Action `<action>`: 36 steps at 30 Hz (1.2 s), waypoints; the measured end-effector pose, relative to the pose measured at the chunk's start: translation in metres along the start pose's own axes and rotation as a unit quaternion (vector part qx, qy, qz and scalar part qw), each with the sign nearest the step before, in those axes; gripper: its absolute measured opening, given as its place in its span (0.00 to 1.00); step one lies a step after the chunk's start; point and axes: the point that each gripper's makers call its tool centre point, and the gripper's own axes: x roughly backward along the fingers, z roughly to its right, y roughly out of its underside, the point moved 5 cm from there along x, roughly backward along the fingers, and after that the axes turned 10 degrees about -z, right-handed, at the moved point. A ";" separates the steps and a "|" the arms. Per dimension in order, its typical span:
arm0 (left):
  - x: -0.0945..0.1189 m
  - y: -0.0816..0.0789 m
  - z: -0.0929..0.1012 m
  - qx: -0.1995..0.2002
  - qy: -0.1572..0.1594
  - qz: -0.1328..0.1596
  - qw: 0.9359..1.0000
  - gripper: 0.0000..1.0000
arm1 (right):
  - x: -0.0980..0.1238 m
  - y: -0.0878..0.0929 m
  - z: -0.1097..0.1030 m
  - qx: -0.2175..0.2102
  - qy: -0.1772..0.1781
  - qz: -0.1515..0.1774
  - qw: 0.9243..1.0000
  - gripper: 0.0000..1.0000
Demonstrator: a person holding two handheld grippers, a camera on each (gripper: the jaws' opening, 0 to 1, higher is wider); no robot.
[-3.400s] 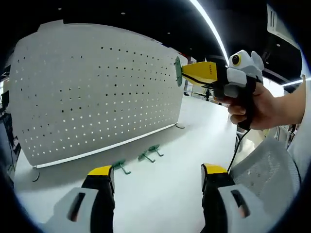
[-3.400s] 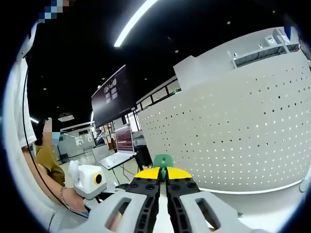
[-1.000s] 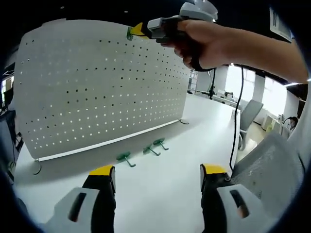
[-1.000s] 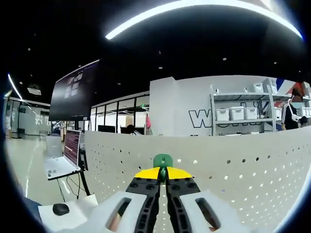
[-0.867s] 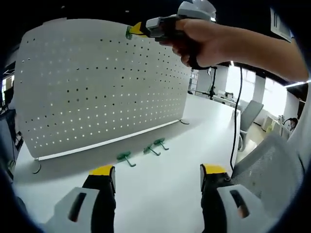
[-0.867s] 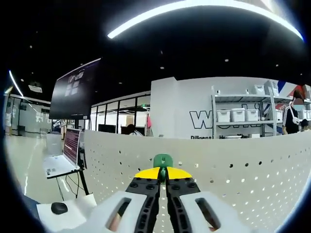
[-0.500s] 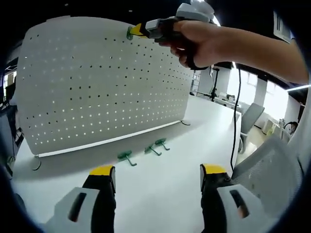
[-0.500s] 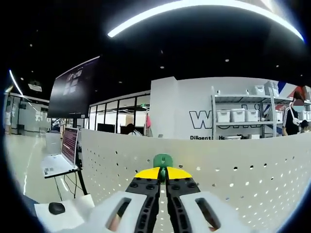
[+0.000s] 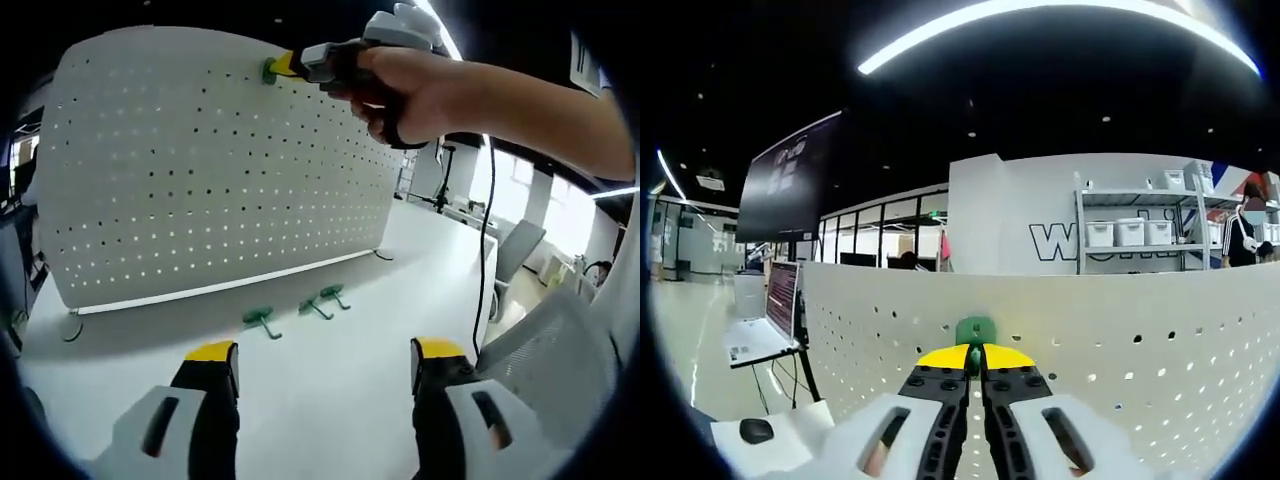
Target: Insert the hook assembly into the mounting plate slot until the hook locks in place.
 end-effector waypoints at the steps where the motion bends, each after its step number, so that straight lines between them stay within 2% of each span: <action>1: 0.000 0.000 0.000 0.000 0.000 -0.001 1.000 0.72 | 0.000 0.000 0.000 0.001 -0.001 -0.001 1.000 0.01; 14: 0.000 0.002 0.000 0.003 0.002 -0.003 1.000 0.71 | -0.002 0.003 -0.001 0.002 0.012 -0.004 1.000 0.01; 22: 0.001 0.003 0.000 0.005 0.000 -0.003 1.000 0.71 | -0.005 0.003 -0.004 -0.015 0.040 0.001 0.999 0.01; 30: 0.002 0.003 0.003 0.003 0.005 -0.005 1.000 0.69 | -0.007 0.003 -0.007 -0.048 0.079 0.005 0.996 0.01; 31: 0.002 0.003 0.004 0.002 0.006 -0.006 1.000 0.69 | -0.007 0.003 -0.007 -0.058 0.085 0.006 0.995 0.01; 32: 0.002 0.003 0.004 0.001 0.006 -0.007 1.000 0.69 | -0.007 0.004 -0.008 -0.095 0.092 0.010 0.991 0.01; 33: 0.002 0.003 0.004 0.000 0.006 -0.007 1.000 0.69 | -0.006 0.004 -0.008 -0.103 0.096 0.012 0.990 0.01; 36: 0.003 0.004 0.005 -0.004 0.006 -0.008 1.000 0.68 | -0.008 0.004 -0.009 -0.103 0.106 0.016 0.989 0.01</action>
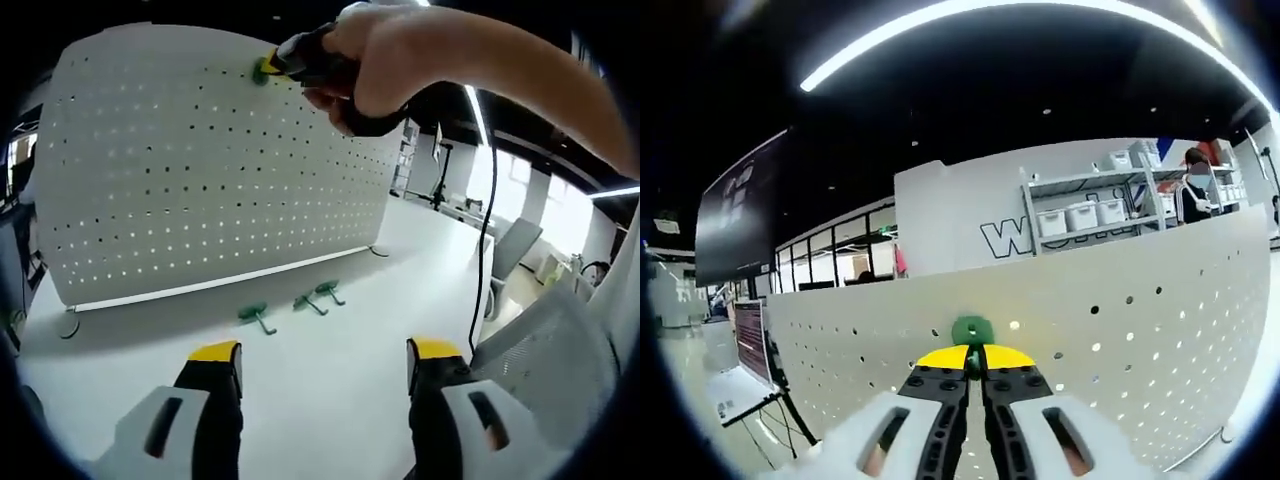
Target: Insert the hook assembly into the mounting plate slot until the hook locks in place.
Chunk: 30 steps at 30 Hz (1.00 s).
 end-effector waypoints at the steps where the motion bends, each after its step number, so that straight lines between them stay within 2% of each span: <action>1: 0.000 0.000 0.000 0.000 0.000 0.001 1.000 0.68 | 0.000 0.000 0.001 -0.004 0.003 0.001 1.000 0.01; 2: 0.000 -0.001 0.000 0.001 0.000 0.003 1.000 0.68 | 0.000 0.001 0.001 -0.016 0.006 0.003 1.000 0.01; 7: 0.001 -0.002 0.000 0.006 0.003 0.009 1.000 0.68 | -0.001 0.001 -0.001 -0.020 0.019 0.005 1.000 0.01; 9: 0.001 -0.002 0.000 0.006 0.003 0.009 1.000 0.68 | -0.002 0.001 -0.002 -0.003 0.028 -0.004 1.000 0.01; 12: 0.000 -0.002 0.000 0.007 0.004 0.009 1.000 0.68 | -0.002 0.001 -0.003 -0.016 0.037 -0.006 0.999 0.01; 17: 0.000 -0.003 0.000 0.007 0.006 0.010 1.000 0.68 | -0.003 0.001 -0.004 -0.008 0.048 -0.012 0.999 0.02; 26: 0.000 -0.004 0.000 0.007 0.007 0.012 1.000 0.67 | -0.002 0.003 -0.005 -0.015 0.047 -0.012 0.999 0.03; 30: 0.000 -0.004 0.000 0.007 0.007 0.013 1.000 0.67 | -0.002 0.003 -0.005 -0.005 0.043 -0.015 0.999 0.03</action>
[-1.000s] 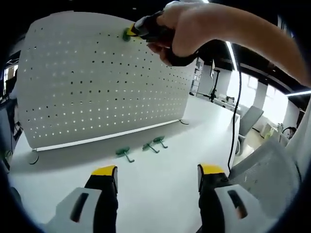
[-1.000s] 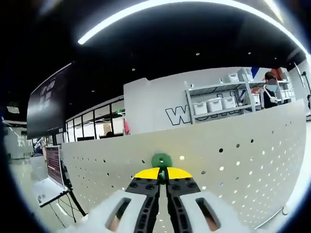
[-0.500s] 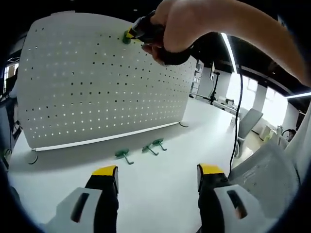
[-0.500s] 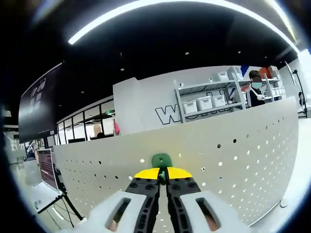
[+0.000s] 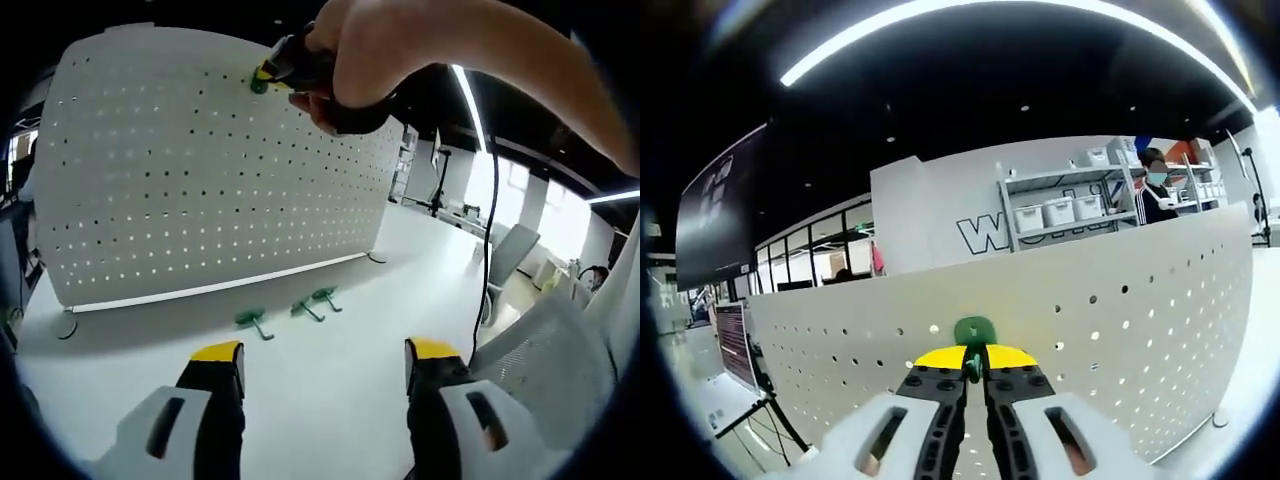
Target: Insert the hook assembly into the mounting plate slot until the hook locks in place.
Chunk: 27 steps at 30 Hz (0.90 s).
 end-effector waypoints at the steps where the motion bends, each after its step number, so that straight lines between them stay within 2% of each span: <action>1: 0.000 0.000 0.000 0.000 0.000 0.000 1.000 0.67 | 0.000 0.000 0.000 -0.001 0.000 0.000 1.000 0.03; 8: 0.000 0.000 0.000 0.000 -0.002 0.000 1.000 0.67 | 0.003 0.000 0.002 -0.002 -0.016 -0.004 1.000 0.04; 12: 0.000 0.000 -0.001 0.000 -0.002 -0.001 1.000 0.67 | 0.003 0.000 -0.003 0.023 -0.049 -0.007 0.999 0.12; 14: -0.001 0.000 0.000 0.000 -0.001 -0.002 1.000 0.67 | 0.004 0.003 -0.002 0.029 -0.051 -0.016 0.998 0.13; 19: 0.000 0.002 0.001 -0.004 -0.002 -0.005 1.000 0.67 | 0.006 0.006 -0.001 0.042 -0.070 -0.024 0.996 0.23; 22: 0.000 0.002 0.001 -0.004 -0.002 -0.006 1.000 0.67 | 0.008 0.006 -0.008 0.088 -0.103 -0.028 0.990 0.34; 27: -0.001 0.003 0.001 -0.006 -0.003 -0.011 1.000 0.67 | 0.009 0.005 -0.008 0.095 -0.114 -0.025 0.989 0.46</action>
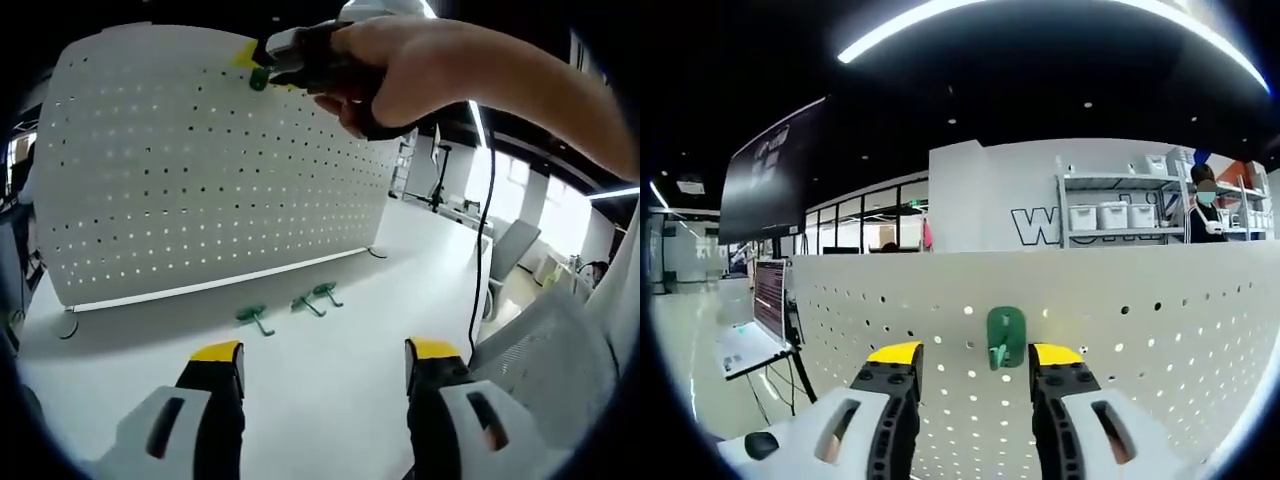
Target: Insert the hook assembly into the mounting plate slot until the hook locks in place.
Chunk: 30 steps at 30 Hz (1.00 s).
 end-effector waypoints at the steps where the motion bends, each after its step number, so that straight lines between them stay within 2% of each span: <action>1: 0.000 0.000 0.000 -0.001 0.000 -0.002 1.000 0.67 | 0.000 0.000 0.000 0.005 -0.003 -0.001 1.000 0.46; 5: 0.000 0.000 0.000 -0.003 -0.001 -0.001 1.000 0.67 | 0.001 0.000 -0.001 0.005 -0.022 -0.001 1.000 0.47; 10: -0.001 0.001 -0.001 -0.002 -0.001 -0.002 1.000 0.67 | 0.003 0.000 0.002 0.002 -0.028 0.001 1.000 0.46; 16: 0.001 0.000 -0.002 -0.001 -0.003 0.002 1.000 0.68 | 0.015 0.006 0.003 0.019 -0.086 0.014 0.996 0.47; 24: 0.000 0.001 -0.002 -0.003 -0.004 0.000 1.000 0.68 | 0.034 0.014 0.014 0.024 -0.113 0.016 0.993 0.53; 30: 0.000 0.000 -0.001 -0.006 -0.004 0.000 1.000 0.69 | 0.040 0.016 0.014 0.031 -0.125 0.018 0.991 0.54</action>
